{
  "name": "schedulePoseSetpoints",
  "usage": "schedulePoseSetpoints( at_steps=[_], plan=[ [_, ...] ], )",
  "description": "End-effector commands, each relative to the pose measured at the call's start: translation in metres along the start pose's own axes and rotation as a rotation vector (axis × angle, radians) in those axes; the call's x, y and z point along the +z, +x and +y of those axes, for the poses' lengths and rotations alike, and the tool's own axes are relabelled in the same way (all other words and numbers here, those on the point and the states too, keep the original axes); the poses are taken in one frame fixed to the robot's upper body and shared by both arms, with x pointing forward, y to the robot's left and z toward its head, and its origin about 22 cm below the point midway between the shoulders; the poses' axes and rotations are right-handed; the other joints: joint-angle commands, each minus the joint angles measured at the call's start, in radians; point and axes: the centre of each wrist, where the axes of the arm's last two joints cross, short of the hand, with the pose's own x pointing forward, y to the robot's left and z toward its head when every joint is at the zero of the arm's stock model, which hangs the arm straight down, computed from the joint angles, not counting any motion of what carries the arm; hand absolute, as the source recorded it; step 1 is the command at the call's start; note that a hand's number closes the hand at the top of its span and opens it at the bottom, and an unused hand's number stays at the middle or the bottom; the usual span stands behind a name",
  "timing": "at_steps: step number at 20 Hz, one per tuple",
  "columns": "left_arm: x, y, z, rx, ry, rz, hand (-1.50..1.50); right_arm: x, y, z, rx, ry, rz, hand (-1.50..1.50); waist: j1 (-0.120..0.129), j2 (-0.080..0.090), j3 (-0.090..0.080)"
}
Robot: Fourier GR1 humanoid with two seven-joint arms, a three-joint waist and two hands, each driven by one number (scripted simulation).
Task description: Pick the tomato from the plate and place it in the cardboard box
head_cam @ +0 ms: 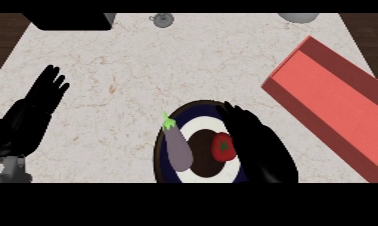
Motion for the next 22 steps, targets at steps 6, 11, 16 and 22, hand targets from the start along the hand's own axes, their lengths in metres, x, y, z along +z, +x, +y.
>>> schedulePoseSetpoints(
  at_steps=[6, 11, 16, 22],
  plan=[
    [0.001, -0.003, 0.010, 0.000, -0.015, -0.002, 0.00, -0.015, 0.025, 0.016, 0.122, 0.006, 0.087, -1.50, 0.003, 0.000, 0.000],
    [0.006, -0.003, 0.009, -0.009, -0.007, 0.012, 0.00, -0.023, 0.012, 0.003, 0.112, 0.038, 0.103, -1.50, 0.002, 0.000, 0.000],
    [-0.003, 0.004, 0.006, -0.017, -0.009, -0.002, 0.00, -0.042, 0.012, 0.027, 0.099, 0.038, 0.143, -1.50, 0.001, 0.001, 0.000],
    [-0.008, 0.007, 0.016, -0.011, 0.005, 0.000, 0.00, -0.023, 0.010, 0.014, 0.140, 0.041, 0.163, -1.50, -0.003, 0.000, 0.000]
  ],
)
